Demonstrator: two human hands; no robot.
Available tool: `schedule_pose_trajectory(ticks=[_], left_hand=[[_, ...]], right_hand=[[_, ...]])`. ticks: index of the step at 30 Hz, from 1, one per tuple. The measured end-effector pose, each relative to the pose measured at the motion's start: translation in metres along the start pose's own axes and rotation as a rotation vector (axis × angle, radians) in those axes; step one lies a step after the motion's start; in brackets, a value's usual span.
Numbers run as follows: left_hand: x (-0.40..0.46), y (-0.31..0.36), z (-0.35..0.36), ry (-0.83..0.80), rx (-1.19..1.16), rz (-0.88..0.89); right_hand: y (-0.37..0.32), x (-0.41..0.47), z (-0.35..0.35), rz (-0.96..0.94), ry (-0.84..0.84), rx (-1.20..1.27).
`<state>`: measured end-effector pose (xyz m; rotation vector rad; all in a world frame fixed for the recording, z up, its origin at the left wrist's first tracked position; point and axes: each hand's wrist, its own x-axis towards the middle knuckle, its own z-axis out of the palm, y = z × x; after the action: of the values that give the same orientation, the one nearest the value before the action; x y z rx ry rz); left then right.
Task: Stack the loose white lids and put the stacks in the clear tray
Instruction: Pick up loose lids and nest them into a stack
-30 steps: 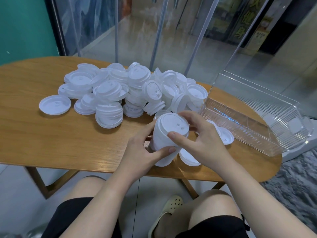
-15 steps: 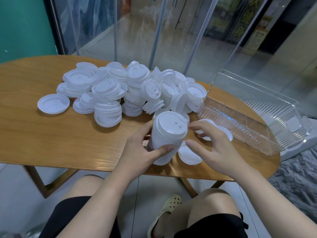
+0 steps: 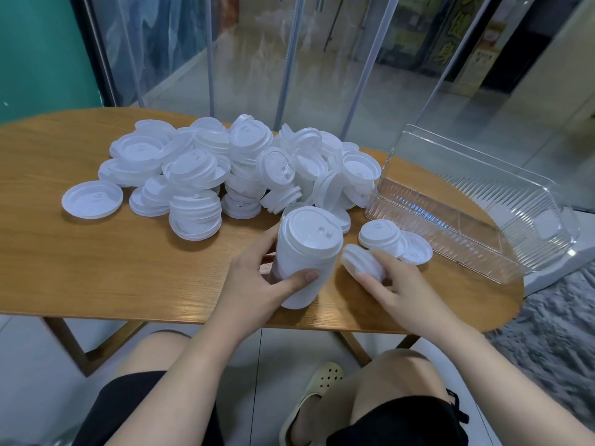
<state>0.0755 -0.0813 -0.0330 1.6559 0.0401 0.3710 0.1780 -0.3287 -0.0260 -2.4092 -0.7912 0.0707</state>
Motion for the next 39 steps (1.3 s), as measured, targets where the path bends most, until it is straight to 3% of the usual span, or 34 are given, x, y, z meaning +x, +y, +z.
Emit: schedule_pose_trajectory(ticks=[8, 19, 28, 39], left_hand=[[0.001, -0.004, 0.001, -0.001, 0.005, 0.003], [0.000, -0.001, 0.001, 0.000, -0.001, -0.001], [0.001, -0.002, -0.001, 0.001, 0.002, -0.015], [0.000, 0.000, -0.001, -0.007, 0.002, -0.015]], right_hand=[[0.009, -0.003, -0.004, 0.158, 0.152, 0.260], [0.007, 0.000, -0.011, 0.098, 0.144, -0.069], [0.005, 0.001, -0.010, -0.013, -0.168, -0.168], [0.001, 0.004, -0.010, -0.074, -0.004, -0.185]])
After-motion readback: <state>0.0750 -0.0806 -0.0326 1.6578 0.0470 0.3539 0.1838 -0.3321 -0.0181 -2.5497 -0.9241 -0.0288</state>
